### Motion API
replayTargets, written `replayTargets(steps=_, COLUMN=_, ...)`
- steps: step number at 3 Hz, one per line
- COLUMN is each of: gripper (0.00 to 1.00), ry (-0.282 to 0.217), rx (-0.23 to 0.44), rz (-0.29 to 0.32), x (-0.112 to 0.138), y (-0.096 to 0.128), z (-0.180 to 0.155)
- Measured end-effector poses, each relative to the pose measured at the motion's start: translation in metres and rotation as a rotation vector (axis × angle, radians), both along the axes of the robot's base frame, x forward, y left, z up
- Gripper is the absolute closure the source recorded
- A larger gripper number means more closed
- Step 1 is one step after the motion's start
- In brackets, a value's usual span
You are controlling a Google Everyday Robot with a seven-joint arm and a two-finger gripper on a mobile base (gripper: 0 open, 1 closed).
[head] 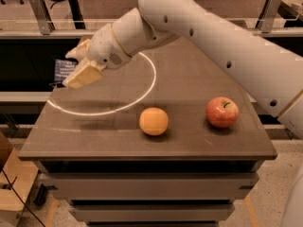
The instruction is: Pick rxbar blueberry
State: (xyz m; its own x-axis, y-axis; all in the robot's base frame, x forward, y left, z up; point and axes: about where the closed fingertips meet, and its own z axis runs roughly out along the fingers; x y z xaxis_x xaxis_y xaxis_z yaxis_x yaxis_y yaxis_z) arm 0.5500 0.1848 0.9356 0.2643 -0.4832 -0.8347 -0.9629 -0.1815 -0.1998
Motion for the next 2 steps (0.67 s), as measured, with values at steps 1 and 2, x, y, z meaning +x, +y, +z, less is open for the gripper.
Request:
replayTargets(steps=1, gripper=1.00, ry=-0.121, rx=0.016, rz=-0.007, x=0.016, y=-0.036, z=0.070)
replayTargets(steps=2, gripper=1.00, ry=-0.170, rx=0.057, rz=-0.024, x=0.022, y=-0.044, z=0.105)
